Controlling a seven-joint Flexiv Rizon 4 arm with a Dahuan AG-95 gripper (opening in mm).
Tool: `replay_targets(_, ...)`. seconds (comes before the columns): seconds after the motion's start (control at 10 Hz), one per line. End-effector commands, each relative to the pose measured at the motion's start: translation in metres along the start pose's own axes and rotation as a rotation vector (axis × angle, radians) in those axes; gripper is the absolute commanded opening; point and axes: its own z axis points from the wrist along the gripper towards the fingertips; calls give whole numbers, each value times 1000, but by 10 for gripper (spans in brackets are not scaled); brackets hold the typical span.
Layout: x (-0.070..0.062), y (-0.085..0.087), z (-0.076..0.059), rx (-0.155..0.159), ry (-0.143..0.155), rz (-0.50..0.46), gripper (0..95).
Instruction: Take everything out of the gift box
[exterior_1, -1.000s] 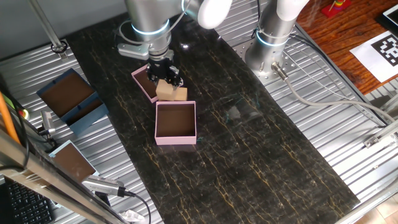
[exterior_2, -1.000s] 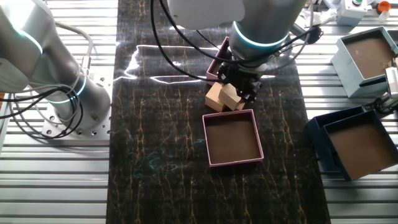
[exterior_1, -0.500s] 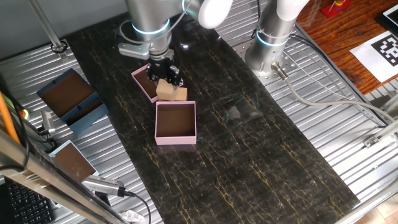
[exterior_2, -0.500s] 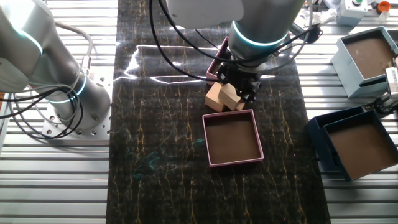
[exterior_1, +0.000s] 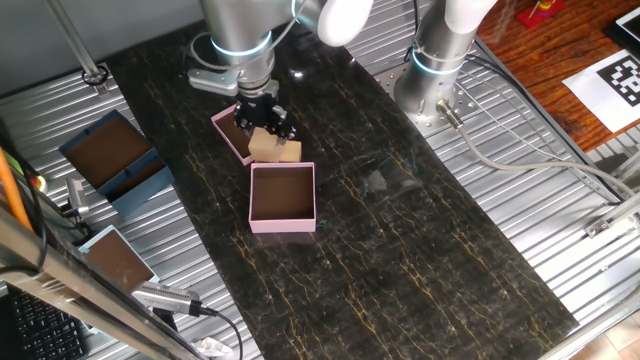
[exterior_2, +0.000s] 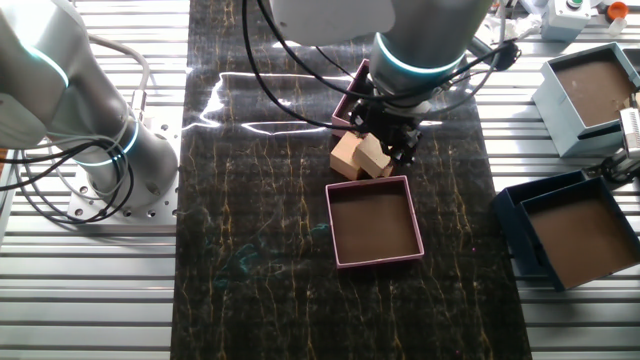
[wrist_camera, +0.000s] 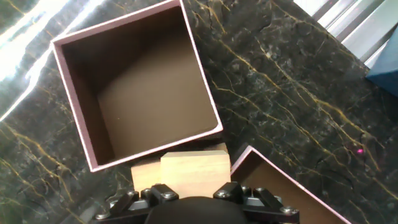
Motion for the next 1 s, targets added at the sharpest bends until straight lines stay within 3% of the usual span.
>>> replay_targets(0.1,0,1,-5,-7,-6,0,950)
replay_targets(0.2,-1,2,-9,-7,-2,7,950)
replay_targets(0.3,-3,10,-26,-11,6,38,950)
replay_targets(0.4,-7,15,-33,-13,10,55,950)
replay_targets(0.5,-15,24,-43,-15,17,45,760)
replay_targets(0.6,-15,24,-43,-15,17,45,760)
replay_targets(0.7,-35,44,-58,-33,71,148,0)
replay_targets(1.0,-55,67,-56,-44,107,258,0)
